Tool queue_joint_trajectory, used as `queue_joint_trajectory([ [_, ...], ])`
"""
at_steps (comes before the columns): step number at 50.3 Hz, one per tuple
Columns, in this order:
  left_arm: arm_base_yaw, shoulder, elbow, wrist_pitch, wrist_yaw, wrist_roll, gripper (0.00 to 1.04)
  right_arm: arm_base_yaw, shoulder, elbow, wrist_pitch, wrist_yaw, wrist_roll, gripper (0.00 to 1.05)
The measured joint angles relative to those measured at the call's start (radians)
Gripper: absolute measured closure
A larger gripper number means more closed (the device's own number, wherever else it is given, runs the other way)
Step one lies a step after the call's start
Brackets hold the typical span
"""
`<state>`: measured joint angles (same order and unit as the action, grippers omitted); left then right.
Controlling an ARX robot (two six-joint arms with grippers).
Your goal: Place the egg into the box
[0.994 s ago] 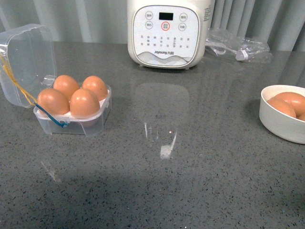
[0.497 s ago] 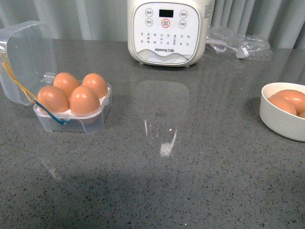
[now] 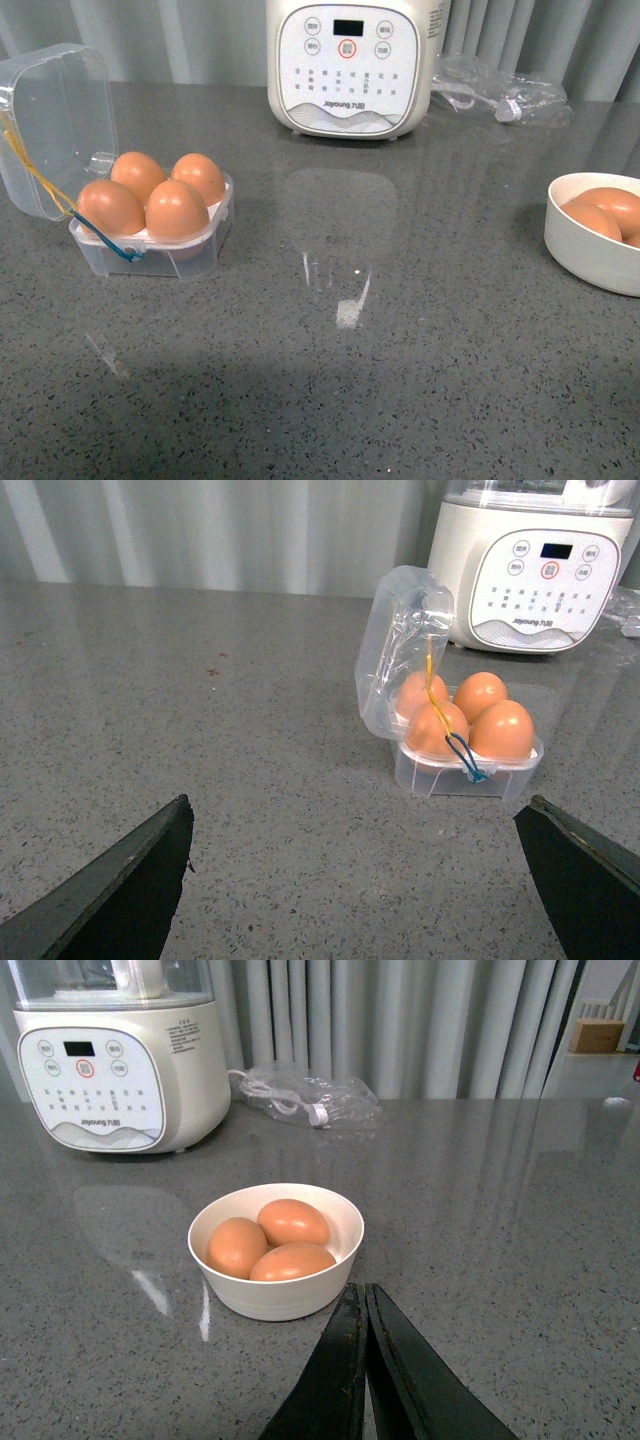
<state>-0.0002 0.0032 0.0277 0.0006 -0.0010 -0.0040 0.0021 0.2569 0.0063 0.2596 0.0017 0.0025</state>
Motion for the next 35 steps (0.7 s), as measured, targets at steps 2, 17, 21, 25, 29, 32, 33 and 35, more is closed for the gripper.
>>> queue_joint_trajectory([
  [2,0.0,0.0,0.0,0.0,0.0,0.0,0.07,0.0,-0.01,0.0,-0.008,0.0,0.0,1.01],
  [17,0.0,0.0,0.0,0.0,0.0,0.0,0.07,0.0,-0.085,0.0,-0.085,0.0,0.0,1.01],
  [21,0.0,0.0,0.0,0.0,0.0,0.0,0.07,0.0,-0.188,0.0,-0.223,0.0,0.0,1.01],
  [25,0.0,0.0,0.0,0.0,0.0,0.0,0.07,0.0,-0.243,0.0,-0.253,-0.001,0.0,1.01],
  [29,0.0,0.0,0.0,0.0,0.0,0.0,0.07,0.0,-0.252,0.0,-0.257,-0.001,0.0,1.01],
  [32,0.0,0.0,0.0,0.0,0.0,0.0,0.07,0.0,-0.252,0.0,-0.259,-0.001,0.0,1.01],
  [33,0.0,0.0,0.0,0.0,0.0,0.0,0.07,0.0,-0.252,0.0,-0.259,-0.001,0.0,1.01],
  [35,0.0,0.0,0.0,0.0,0.0,0.0,0.07,0.0,-0.252,0.0,-0.259,-0.001,-0.001,1.01],
])
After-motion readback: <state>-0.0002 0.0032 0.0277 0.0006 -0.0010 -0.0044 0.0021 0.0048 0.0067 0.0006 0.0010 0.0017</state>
